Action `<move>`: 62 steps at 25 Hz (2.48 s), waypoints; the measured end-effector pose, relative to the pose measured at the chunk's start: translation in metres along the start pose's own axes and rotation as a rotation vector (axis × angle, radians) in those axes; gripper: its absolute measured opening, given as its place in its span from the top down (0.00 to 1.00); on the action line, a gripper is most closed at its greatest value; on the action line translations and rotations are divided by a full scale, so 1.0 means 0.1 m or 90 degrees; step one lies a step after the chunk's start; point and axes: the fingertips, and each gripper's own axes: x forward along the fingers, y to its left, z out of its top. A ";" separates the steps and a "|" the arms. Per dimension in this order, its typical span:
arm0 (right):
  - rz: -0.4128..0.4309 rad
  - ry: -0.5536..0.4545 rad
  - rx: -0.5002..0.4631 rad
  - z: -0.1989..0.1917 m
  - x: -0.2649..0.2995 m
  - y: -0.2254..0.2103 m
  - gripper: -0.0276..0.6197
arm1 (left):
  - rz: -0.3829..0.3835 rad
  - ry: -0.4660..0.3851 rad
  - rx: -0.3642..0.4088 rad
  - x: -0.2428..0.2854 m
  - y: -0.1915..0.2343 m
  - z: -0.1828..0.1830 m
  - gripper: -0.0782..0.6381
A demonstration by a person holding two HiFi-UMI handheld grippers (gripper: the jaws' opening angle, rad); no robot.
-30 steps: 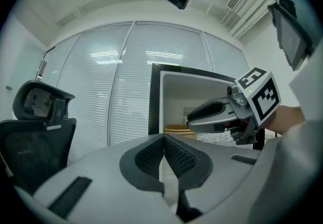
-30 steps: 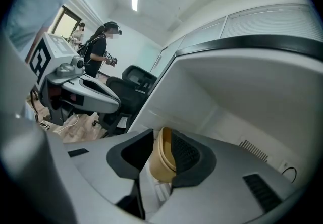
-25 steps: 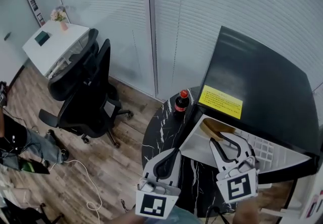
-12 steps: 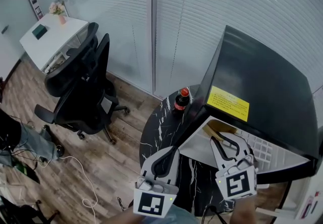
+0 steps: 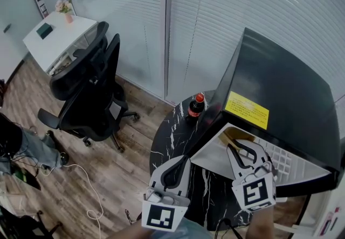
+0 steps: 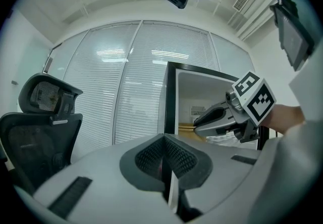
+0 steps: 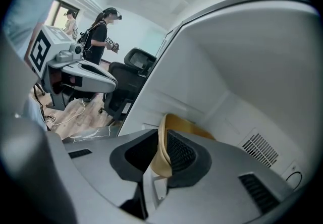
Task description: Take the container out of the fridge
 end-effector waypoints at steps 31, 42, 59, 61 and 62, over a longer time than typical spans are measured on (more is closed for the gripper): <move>-0.013 -0.064 0.009 0.24 -0.42 0.13 0.88 | 0.011 -0.031 0.029 -0.26 -0.14 0.23 0.87; -0.014 -0.118 0.007 0.36 -0.86 0.28 0.88 | 0.021 -0.054 0.050 -0.54 -0.38 0.36 0.87; 0.008 -0.166 0.003 0.47 -1.45 0.80 0.88 | 0.066 -0.061 0.046 -1.20 -0.54 0.39 0.87; -0.002 -0.168 0.011 0.51 -1.49 0.86 0.88 | 0.056 -0.062 0.049 -1.25 -0.49 0.40 0.87; -0.009 -0.167 0.017 0.53 -1.50 0.89 0.88 | 0.049 -0.062 0.052 -1.27 -0.46 0.40 0.87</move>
